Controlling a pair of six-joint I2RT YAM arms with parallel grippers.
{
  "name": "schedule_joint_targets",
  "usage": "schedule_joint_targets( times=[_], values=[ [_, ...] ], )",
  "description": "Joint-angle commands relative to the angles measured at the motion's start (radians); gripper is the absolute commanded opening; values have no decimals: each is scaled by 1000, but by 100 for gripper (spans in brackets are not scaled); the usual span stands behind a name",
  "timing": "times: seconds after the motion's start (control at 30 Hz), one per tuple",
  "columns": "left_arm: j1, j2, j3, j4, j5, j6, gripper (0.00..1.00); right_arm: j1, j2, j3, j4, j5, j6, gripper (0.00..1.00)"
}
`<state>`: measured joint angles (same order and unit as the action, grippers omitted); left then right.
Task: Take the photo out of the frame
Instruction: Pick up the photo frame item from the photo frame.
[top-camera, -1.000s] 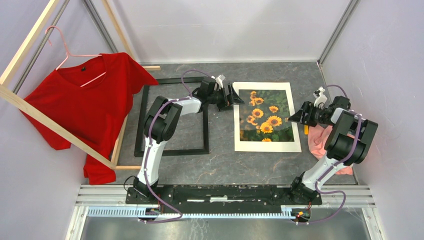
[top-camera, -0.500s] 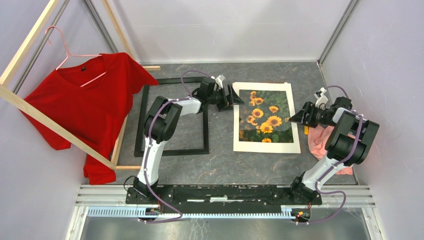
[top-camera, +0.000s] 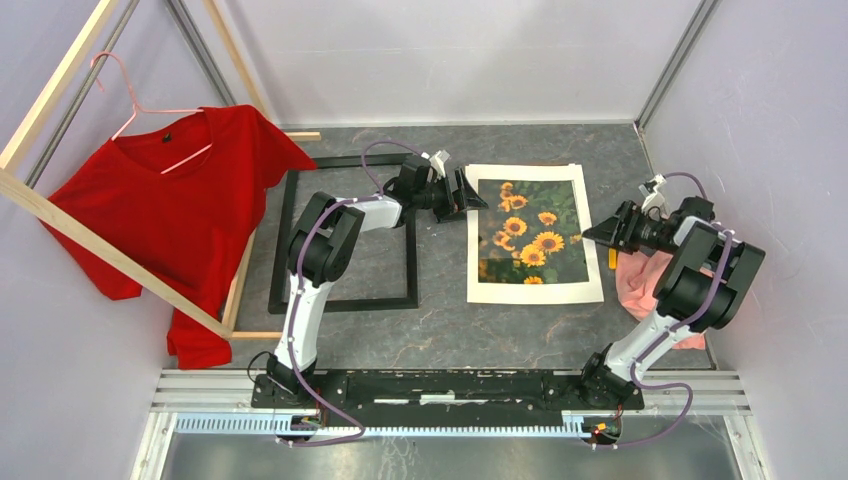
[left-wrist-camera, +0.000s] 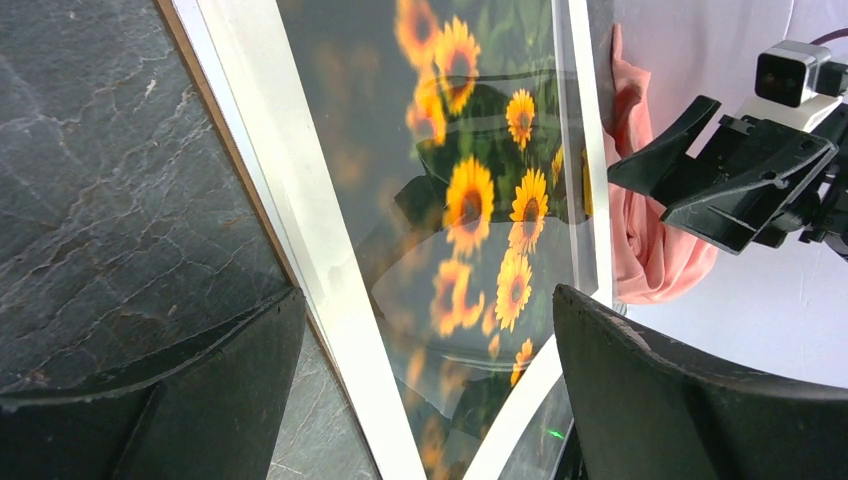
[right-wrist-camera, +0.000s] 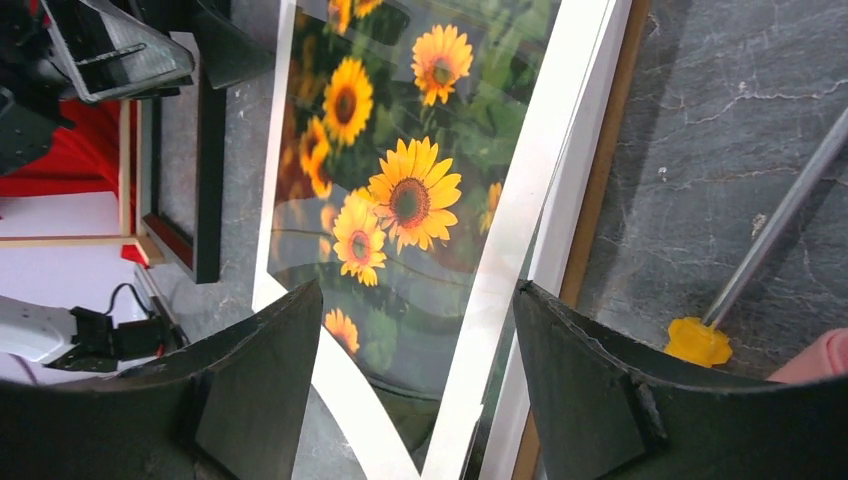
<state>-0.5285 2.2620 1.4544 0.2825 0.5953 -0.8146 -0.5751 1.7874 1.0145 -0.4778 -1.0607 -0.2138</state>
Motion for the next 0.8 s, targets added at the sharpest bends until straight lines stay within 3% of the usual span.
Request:
schedule_joint_targets(
  times=[0.0,0.23,0.43,0.77],
  values=[
    [-15,1,-40,-78,18,-12,100,-25,49,30,-17,-116,13,76],
    [-15,10,-49,-72,20,-16,100,-60,180,47,-121,-255,-84,74],
    [-15,10,-61,-67,19,-16,100,-87,259,140,-432,-364,-389,74],
    [-16,9,-66,-64,18,-18,100,-81,292,146,-471,-337,-441,72]
  ],
)
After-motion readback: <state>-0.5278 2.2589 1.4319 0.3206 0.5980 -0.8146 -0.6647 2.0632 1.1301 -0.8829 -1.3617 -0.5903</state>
